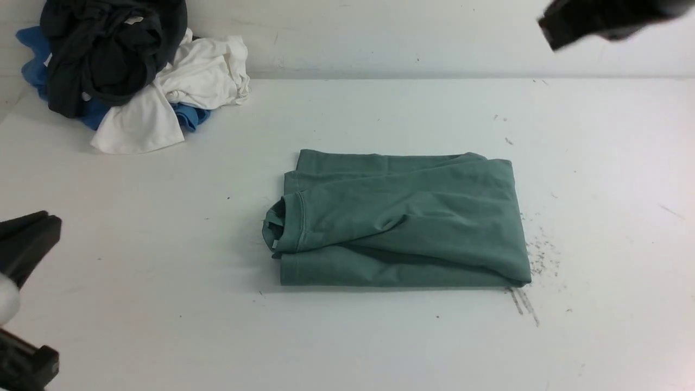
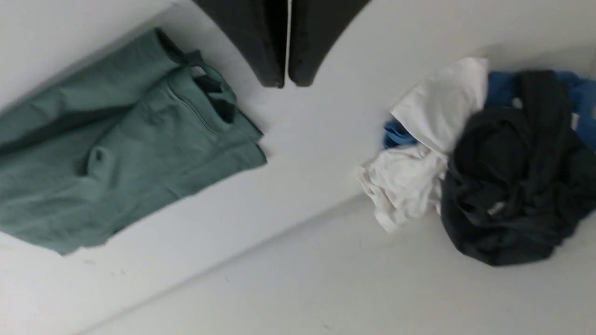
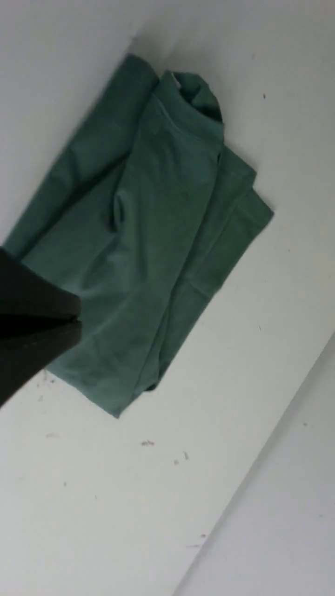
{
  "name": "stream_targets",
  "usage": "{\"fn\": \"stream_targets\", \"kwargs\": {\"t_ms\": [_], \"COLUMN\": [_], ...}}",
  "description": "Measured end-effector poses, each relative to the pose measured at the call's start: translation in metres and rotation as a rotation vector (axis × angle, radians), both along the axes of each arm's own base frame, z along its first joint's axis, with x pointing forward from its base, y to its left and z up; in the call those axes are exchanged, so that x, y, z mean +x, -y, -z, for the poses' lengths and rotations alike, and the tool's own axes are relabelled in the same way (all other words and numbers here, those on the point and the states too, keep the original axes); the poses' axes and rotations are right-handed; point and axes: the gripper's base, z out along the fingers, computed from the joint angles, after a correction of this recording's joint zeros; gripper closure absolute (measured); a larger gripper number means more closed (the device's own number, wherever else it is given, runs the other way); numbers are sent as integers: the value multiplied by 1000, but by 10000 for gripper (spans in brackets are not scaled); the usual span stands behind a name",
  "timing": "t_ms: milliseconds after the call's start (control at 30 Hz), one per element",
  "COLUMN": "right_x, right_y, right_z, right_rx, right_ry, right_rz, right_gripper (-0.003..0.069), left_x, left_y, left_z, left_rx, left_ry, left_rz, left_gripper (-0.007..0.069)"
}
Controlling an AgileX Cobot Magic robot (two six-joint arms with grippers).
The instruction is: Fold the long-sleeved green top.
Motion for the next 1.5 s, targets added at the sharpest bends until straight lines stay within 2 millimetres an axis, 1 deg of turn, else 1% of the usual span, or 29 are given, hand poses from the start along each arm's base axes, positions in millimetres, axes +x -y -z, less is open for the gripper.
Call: {"fn": "stream_targets", "kwargs": {"t_ms": [33,67,100,133,167,200,233,267,300,333,367,400,433,467,533,567,633,667,700,733,767,800,967,1067,1167,1267,1300,1367,1500], "right_x": [-10,-15,-29,-46,-57,-69,-77,-85,-98,-104,-110,-116,-121,-123,-131,-133,-134,-136,-136,-137,-138,-140,-145,-149,-152,-162,-162,-169,-171], "right_y": [5,8,15,23,29,34,38,42,48,51,54,57,60,61,66,67,68,69,69,70,70,72,75,78,86,104,105,115,122], "right_z": [6,3,21,36,48,54,73,84,98,115,126,132,147,152,178,187,198,211,213,224,227,240,262,267,268,269,269,269,268], "right_rx": [22,42,66,112,150,198,218,251,311,335,371,407,444,450,489,492,483,466,464,448,445,425,389,372,355,353,353,351,335], "right_ry": [23,55,86,154,208,283,310,358,449,466,487,512,513,507,487,472,449,417,413,386,378,343,279,257,252,299,303,360,402], "right_rz": [-10,-15,-30,-48,-61,-74,-84,-94,-110,-115,-115,-114,-108,-105,-91,-87,-83,-79,-79,-76,-74,-70,-62,-49,6,176,186,299,427], "right_gripper": [670,670,670,670,670,670,670,670,670,670,670,670,670,670,669,669,669,669,669,669,669,669,669,669,669,669,669,669,669], "left_x": [-4,-5,-9,-13,-16,-17,-17,-18,-18,-18,-18,-18,-18,-18,-18,-18,-18,-18,-18,-18,-18,-18,-18,-18,-18,-18,-18,-18,-19], "left_y": [-1,-1,-2,-2,-3,-3,-3,-3,-3,-3,-3,-3,-3,-3,-3,-3,-3,-3,-3,-3,-3,-3,-3,-3,-3,-3,-3,-3,-2], "left_z": [1,2,3,6,7,8,9,9,10,10,9,9,10,10,10,10,10,10,10,10,10,10,10,10,10,10,10,10,10], "left_rx": [-5,-5,-9,-12,-13,-15,-15,-15,-15,-15,-15,-15,-15,-15,-13,-13,-13,-13,-13,-13,-13,-13,-13,-13,-13,-13,-13,-13,-13], "left_ry": [23,24,42,56,64,66,67,68,68,68,69,69,69,69,69,69,69,69,69,69,69,69,69,68,68,68,68,67,64], "left_rz": [-6,-7,-9,-10,-10,-10,-10,-10,-8,-8,-8,-8,-8,-8,-8,-8,-8,-8,-8,-8,-8,-8,-8,-7,-7,-6,-6,-6,-4], "left_gripper": [631,631,631,631,631,631,631,631,631,631,631,631,631,631,631,631,631,631,631,631,631,631,631,631,631,631,631,631,631]}}
